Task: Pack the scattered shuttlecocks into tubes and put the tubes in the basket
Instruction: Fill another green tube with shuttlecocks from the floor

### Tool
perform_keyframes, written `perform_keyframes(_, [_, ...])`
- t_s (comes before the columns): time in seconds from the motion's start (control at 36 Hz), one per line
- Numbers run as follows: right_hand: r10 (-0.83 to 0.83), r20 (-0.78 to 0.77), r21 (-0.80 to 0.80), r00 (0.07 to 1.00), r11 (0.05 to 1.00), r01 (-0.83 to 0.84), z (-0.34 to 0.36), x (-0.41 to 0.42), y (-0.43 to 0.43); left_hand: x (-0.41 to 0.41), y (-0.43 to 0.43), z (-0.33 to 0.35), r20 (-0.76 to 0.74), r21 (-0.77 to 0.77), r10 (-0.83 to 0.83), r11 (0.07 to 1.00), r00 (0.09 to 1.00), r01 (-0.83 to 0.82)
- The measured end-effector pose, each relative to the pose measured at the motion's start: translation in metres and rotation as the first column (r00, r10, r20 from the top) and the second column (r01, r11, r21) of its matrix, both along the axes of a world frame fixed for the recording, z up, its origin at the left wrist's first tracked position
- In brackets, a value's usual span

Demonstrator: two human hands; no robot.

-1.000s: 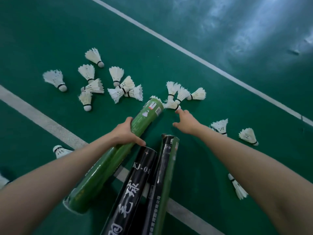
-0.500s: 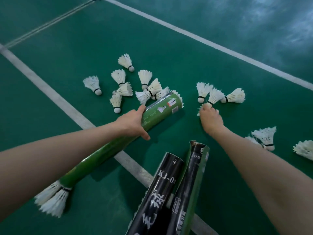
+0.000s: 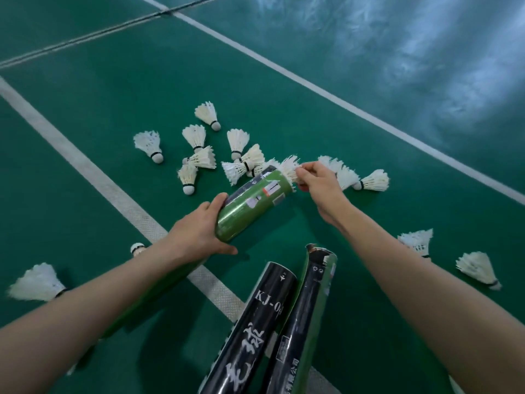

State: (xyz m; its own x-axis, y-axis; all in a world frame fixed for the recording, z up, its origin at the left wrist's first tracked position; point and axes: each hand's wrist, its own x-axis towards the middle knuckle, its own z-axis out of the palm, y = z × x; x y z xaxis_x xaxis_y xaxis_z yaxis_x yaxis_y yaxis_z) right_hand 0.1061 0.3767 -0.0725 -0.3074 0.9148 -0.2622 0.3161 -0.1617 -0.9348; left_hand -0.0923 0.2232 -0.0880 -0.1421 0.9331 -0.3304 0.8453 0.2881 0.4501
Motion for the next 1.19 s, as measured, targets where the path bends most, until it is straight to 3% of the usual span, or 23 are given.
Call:
perform_keyframes(0.22, [0.165,0.056,0.036,0.985,0.985,-0.167,0.012,-0.011,-0.02,-0.006,-0.01,0.005,-0.029,0.017,0.018,1.0,0.999,-0.017])
perform_keyframes(0.47, [0.308,0.005,-0.166,0.951,0.938,-0.303,0.014,0.014,-0.011,0.023,0.013,0.004,-0.083,0.032,-0.049,0.998,0.995,0.052])
perform_keyframes(0.56, [0.221,-0.105,-0.24,0.97,0.94,-0.241,0.003,0.023,0.003,0.034,0.024,0.003,-0.116,0.026,-0.058,0.998,0.992,0.062])
perform_keyframes(0.64, [-0.066,-0.145,-0.172,0.987,0.984,0.041,-0.004,0.037,0.026,0.044,0.04,0.0,-0.122,-0.015,-0.038,0.999,0.992,0.037])
perform_keyframes(0.69, [-0.191,-0.011,-0.035,0.982,0.981,0.191,-0.011,0.048,0.045,0.049,0.049,-0.003,-0.114,-0.065,-0.011,0.998,0.993,0.004])
perform_keyframes(0.75, [-0.217,0.226,0.09,0.95,0.975,0.201,-0.025,0.064,0.067,0.054,0.054,-0.007,-0.094,-0.094,0.008,0.995,0.996,-0.017])
perform_keyframes(0.89, [-0.128,0.576,0.07,0.808,0.992,0.107,-0.051,0.082,0.092,0.059,0.058,-0.016,-0.075,-0.128,-0.001,0.992,0.997,-0.009])
perform_keyframes(0.97, [-0.074,0.612,0.043,0.787,0.997,0.06,-0.06,0.081,0.094,0.058,0.057,-0.02,-0.067,-0.139,0.005,0.99,0.998,-0.014])
perform_keyframes(1.08, [-0.143,0.622,0.113,0.77,0.989,0.092,-0.07,0.08,0.088,0.054,0.053,-0.023,-0.043,-0.143,0.034,0.989,0.999,-0.04])
perform_keyframes(1.19, [-0.18,0.711,0.186,0.679,0.98,0.066,-0.071,0.084,0.072,0.048,0.047,-0.022,-0.036,-0.142,0.026,0.989,0.999,-0.031])
